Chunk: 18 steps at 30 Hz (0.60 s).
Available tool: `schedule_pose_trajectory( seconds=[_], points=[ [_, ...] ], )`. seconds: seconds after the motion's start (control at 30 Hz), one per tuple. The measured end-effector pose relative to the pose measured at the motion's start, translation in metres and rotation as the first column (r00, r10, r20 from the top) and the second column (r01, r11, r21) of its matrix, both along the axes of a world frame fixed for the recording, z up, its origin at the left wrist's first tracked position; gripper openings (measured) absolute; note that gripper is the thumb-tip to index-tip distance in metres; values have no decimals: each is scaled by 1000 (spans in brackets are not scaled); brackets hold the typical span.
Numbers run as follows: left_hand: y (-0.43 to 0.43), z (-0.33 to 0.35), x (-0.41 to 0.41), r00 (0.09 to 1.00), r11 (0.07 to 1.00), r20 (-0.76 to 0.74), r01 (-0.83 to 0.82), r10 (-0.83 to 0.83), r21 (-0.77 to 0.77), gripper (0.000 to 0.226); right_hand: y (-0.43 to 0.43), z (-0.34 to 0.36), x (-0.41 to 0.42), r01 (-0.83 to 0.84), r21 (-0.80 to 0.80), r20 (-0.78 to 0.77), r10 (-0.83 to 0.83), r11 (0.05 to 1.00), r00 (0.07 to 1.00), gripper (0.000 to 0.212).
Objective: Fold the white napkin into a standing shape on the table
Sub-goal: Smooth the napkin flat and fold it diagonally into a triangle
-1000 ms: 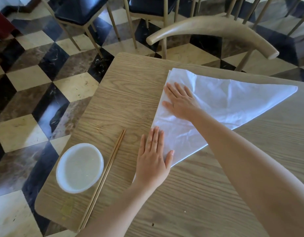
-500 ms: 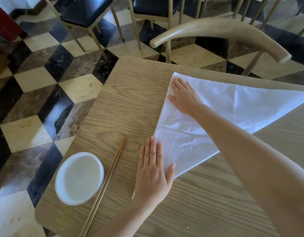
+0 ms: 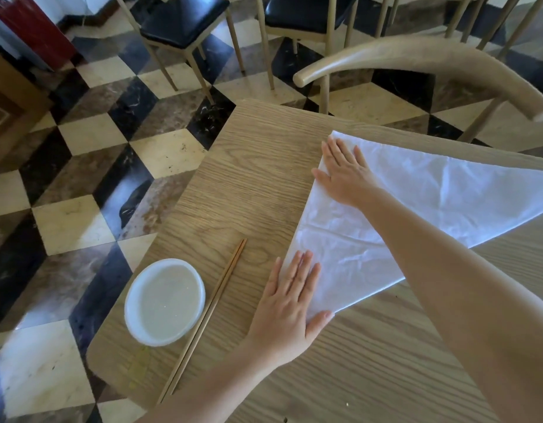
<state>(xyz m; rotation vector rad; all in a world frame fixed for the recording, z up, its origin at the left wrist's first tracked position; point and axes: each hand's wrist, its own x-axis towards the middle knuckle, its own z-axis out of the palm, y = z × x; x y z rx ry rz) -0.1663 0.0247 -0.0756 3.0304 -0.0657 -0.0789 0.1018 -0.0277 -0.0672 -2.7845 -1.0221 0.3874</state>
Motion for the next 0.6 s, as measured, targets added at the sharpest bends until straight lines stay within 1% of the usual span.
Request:
schedule_pose_trajectory(
  seconds=[0.1,0.17,0.23,0.3,0.43,0.53,0.6],
  points=[
    [4,3,-5,998,998,4,64,-64,-8,68,-9,0,-30,-75,59,-51,78,995,996,64],
    [6,1,-11,995,996,22,93,-93,-11,67,-22,1,-60,-113,98,-34,117,989,993,67],
    [8,0,-22,994,994,35,106,-105,-29,67,-40,4,-90,-105,112,-5,106,988,994,76],
    [11,0,-32,995,995,26,97,-96,-32,68,-60,3,-112,-90,84,37,87,992,996,79],
    [12,1,-44,996,995,15,92,-93,43,67,-99,-4,-116,-4,17,99,2,1000,995,72],
    [13,3,-49,997,997,27,74,-74,27,64,-121,-5,-99,107,16,118,-108,994,987,67],
    [14,4,-51,996,997,62,69,-71,37,59,-135,-4,-86,173,15,118,-173,985,978,61]
  ],
)
